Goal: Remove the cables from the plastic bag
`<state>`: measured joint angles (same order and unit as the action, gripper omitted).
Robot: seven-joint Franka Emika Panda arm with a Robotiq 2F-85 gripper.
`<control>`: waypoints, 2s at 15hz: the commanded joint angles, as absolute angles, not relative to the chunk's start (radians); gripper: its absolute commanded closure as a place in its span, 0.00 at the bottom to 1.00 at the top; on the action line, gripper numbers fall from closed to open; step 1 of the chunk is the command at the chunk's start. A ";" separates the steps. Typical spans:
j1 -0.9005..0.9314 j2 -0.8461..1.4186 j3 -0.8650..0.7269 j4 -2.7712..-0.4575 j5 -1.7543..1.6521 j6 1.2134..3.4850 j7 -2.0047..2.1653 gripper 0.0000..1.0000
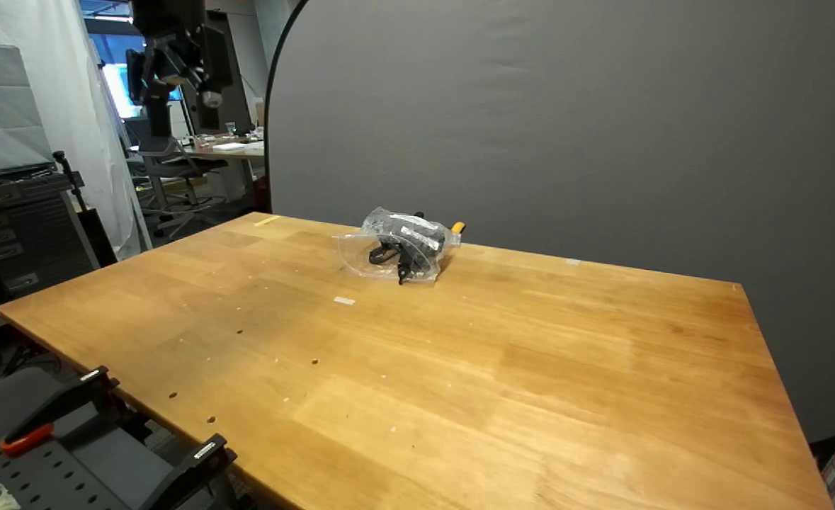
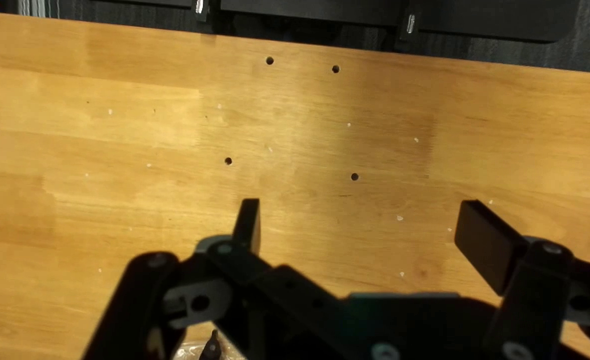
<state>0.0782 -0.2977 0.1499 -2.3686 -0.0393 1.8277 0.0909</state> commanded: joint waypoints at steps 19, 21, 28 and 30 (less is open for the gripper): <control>0.029 0.286 0.025 -2.462 -0.140 2.981 0.025 0.00; 0.039 0.324 0.009 -2.445 -0.153 3.047 0.028 0.00; -0.033 0.456 0.048 -2.368 -0.110 3.176 -0.020 0.00; -0.071 0.482 0.092 -2.351 -0.098 3.203 -0.042 0.00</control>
